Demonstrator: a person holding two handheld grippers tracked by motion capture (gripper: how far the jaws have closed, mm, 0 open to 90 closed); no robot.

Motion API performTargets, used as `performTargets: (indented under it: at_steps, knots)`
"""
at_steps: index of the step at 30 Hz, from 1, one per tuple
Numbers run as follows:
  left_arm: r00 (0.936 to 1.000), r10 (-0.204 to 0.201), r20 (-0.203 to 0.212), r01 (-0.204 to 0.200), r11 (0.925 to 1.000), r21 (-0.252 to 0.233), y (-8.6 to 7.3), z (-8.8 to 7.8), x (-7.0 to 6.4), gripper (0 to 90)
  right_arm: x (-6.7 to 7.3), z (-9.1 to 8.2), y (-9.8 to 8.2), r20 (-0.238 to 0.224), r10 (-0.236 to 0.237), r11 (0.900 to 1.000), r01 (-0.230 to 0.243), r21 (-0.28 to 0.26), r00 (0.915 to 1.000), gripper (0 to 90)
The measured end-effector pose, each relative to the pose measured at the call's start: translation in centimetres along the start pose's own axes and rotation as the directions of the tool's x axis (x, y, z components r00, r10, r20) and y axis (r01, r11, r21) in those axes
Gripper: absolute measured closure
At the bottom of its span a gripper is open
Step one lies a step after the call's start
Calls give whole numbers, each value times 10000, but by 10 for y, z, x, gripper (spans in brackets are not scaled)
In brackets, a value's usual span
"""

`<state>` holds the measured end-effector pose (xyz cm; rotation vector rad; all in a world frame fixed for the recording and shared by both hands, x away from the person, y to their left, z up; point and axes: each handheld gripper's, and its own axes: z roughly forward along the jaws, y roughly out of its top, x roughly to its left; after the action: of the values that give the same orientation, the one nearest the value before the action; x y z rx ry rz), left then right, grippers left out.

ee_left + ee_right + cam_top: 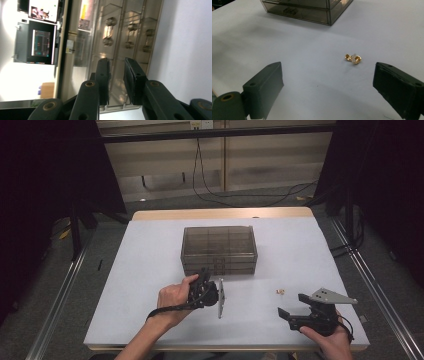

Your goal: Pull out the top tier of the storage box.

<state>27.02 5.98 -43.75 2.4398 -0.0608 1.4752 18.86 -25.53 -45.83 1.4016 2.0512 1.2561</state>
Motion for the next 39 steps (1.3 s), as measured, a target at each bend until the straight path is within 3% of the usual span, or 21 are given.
performTargets:
  at_steps: [3,4,5,8,9,15,21,26,28,32,33,39]
  knots:
    - [9997,106,-227,-104,9999,105,1,2,-2,743,0,0,0,-20,3,10000,-3,2,10000,91]
    - [10000,3,-32,-3,9998,177,1,3,-3,743,0,0,0,-20,3,10000,-3,2,10000,91]
    - [9993,209,-294,-203,9996,175,2,5,-4,743,0,0,0,-19,-4,10000,4,2,10000,91]
    - [9988,354,-324,-345,9990,278,4,5,-3,743,0,0,0,-35,-12,10000,12,23,10000,91]
    - [9989,-36,-462,44,9998,186,3,5,-6,753,0,0,0,-31,-13,10000,13,25,10000,91]
    - [9987,-137,-496,146,9997,170,10,10,-1,791,0,1,0,-27,11,10000,-11,62,10000,91]
    - [9964,549,-649,-530,9982,295,18,18,-1,795,0,1,0,-66,47,10000,-46,68,10000,91]
    - [9953,762,-601,-730,9959,535,20,24,-2,783,0,0,0,-89,25,10000,-25,61,10000,91]
    - [9963,676,-527,-647,9964,551,20,27,-3,780,0,0,0,-94,12,10000,-11,49,10000,91]
    - [9937,905,-655,-866,9944,606,22,33,-6,767,1,0,0,-87,3,10000,-2,59,10000,90]
    - [9873,1212,-1027,-1128,9901,833,23,37,-10,767,1,0,0,-69,2,10000,-1,61,10000,89]
    - [9867,1287,-996,-1190,9881,971,24,40,-10,789,0,0,0,-59,-7,10000,8,73,10000,89]
